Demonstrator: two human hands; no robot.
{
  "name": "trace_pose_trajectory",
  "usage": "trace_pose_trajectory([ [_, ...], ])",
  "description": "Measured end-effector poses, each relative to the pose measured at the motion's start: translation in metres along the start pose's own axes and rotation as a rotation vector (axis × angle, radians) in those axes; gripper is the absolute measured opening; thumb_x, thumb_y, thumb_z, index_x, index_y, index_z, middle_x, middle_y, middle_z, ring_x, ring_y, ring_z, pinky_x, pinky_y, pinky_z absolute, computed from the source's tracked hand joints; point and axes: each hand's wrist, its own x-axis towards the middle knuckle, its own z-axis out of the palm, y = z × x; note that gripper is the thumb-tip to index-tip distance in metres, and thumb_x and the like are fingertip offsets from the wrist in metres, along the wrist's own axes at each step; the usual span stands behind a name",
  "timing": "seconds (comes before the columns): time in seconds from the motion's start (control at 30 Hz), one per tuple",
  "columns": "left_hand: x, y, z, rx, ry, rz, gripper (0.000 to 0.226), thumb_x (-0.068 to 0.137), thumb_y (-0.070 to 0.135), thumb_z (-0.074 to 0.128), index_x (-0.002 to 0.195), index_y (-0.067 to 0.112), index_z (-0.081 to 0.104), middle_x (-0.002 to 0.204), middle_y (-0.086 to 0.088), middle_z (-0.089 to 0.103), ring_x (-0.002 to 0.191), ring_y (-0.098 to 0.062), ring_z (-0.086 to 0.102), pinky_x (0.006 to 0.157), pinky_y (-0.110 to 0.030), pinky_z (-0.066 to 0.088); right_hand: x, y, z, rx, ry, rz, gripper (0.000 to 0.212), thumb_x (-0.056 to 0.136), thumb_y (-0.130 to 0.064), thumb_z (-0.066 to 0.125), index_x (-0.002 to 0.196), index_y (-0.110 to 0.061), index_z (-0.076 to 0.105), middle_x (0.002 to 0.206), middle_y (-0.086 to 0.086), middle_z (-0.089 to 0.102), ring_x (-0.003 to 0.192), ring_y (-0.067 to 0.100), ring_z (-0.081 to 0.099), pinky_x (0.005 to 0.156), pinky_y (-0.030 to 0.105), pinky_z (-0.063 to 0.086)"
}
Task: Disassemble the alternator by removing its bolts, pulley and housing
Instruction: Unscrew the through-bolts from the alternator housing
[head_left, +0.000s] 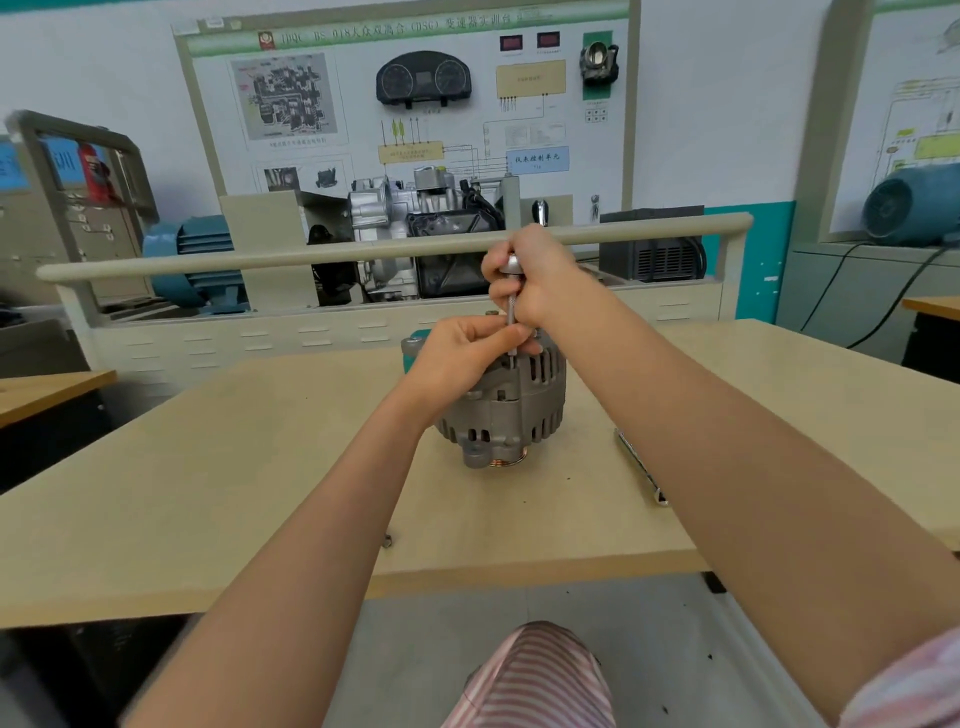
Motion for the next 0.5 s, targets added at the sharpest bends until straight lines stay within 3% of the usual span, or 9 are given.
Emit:
trace_pose_trajectory([
  [0.1,0.000,-0.001,0.001,0.026,0.037,0.018,0.021,0.092,0.017,0.059,0.080,0.029,0.071,0.073,0.015,0.072,0.074,0.002,0.067,0.077,-0.020,0.050,0.000,0.012,0.005,0.030,0.311,-0.308,0.018,0.093,-0.002,0.033,0.106,-0.004,0.045,0.054,0.003,0.046,0.037,0.008,0.041,0.029,0.015,0.023],
  [0.17,-0.001,0.000,0.002,0.034,0.053,0.014,0.022,0.092,0.018,0.059,0.078,0.030,0.071,0.071,0.017,0.071,0.073,0.003,0.066,0.077,-0.022,0.048,-0.002,0.012,0.006,0.017,0.305,-0.305,0.013,0.095,-0.004,0.033,0.097,-0.004,0.046,0.056,0.003,0.045,0.036,0.007,0.040,0.030,0.015,0.022],
  [0.27,-0.002,0.004,0.002,0.016,0.019,-0.014,0.021,0.091,0.022,0.060,0.076,0.027,0.073,0.077,0.012,0.074,0.078,-0.001,0.068,0.083,-0.026,0.049,-0.003,0.003,0.004,-0.079,0.123,-0.091,0.021,0.097,-0.009,0.028,0.079,-0.012,0.039,0.052,0.000,0.041,0.028,0.004,0.035,0.029,0.015,0.017],
  [0.37,-0.001,0.005,0.001,0.003,0.000,-0.064,0.017,0.091,0.024,0.060,0.082,0.024,0.075,0.089,0.006,0.075,0.095,-0.012,0.068,0.098,-0.035,0.048,0.002,-0.005,0.001,-0.183,-0.158,0.131,0.022,0.096,-0.006,0.027,0.093,-0.007,0.049,0.043,-0.006,0.040,0.028,0.002,0.034,0.028,0.013,0.016],
  [0.5,-0.001,0.004,0.000,0.011,-0.010,-0.056,0.016,0.091,0.024,0.061,0.087,0.020,0.076,0.092,0.004,0.075,0.097,-0.013,0.067,0.100,-0.035,0.047,0.001,-0.010,-0.005,-0.179,-0.375,0.279,0.026,0.099,-0.008,0.031,0.107,0.000,0.053,0.043,-0.010,0.039,0.028,0.002,0.031,0.028,0.012,0.017],
])
